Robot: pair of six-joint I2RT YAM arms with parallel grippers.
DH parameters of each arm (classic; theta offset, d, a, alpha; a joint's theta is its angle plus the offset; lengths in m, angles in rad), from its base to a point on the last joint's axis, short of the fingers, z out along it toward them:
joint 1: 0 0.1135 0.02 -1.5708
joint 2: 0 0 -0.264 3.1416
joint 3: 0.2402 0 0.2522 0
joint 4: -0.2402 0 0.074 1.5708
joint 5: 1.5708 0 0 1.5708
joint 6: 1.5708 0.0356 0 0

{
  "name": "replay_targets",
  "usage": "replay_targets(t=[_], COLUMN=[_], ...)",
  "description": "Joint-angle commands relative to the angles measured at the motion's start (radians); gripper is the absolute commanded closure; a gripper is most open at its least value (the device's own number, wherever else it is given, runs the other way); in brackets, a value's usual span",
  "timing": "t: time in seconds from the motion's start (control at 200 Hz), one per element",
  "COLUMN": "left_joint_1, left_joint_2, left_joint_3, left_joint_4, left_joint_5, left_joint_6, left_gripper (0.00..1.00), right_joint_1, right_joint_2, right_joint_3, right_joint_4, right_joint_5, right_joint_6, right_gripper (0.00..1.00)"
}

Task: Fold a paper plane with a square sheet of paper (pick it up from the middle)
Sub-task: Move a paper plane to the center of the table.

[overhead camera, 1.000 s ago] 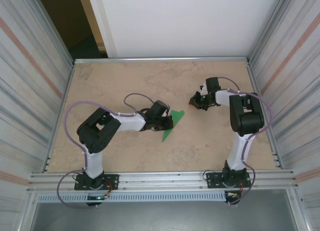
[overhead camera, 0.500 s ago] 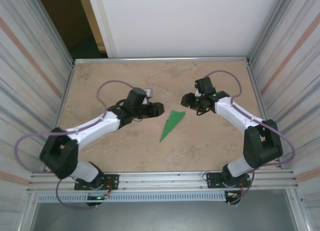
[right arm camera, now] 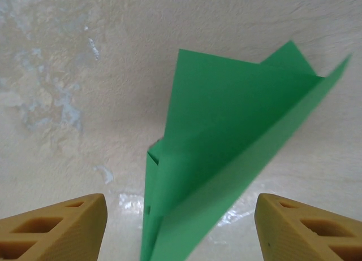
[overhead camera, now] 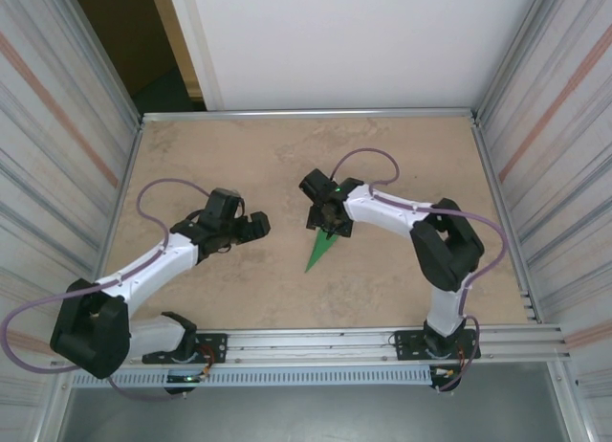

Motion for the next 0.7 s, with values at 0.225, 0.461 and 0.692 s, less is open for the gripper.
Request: replay_targets(t=[0.225, 0.461, 0.692], left_joint_1=[0.007, 0.007, 0.007], left_joint_2=[0.020, 0.056, 0.064], left_joint_3=[-0.029, -0.022, -0.014], left_joint_4=[0.005, 0.018, 0.015], left_joint_5=[-0.016, -0.010, -0.010], left_joint_6=[0.038, 0.034, 0.030], left_gripper=[0.08, 0.09, 0.09], right_joint_1=[0.014, 0.015, 0.007], right_joint_2=[0.006, -0.004, -0.014], right_joint_3=[-0.002, -0.025, -0.038], right_joint_4=[-0.127, -0.124, -0.103], right_joint_5=[0.090, 0.083, 0.073], right_joint_6=[0.156, 0.183, 0.180], right_gripper=[0.45, 0.60, 0.83])
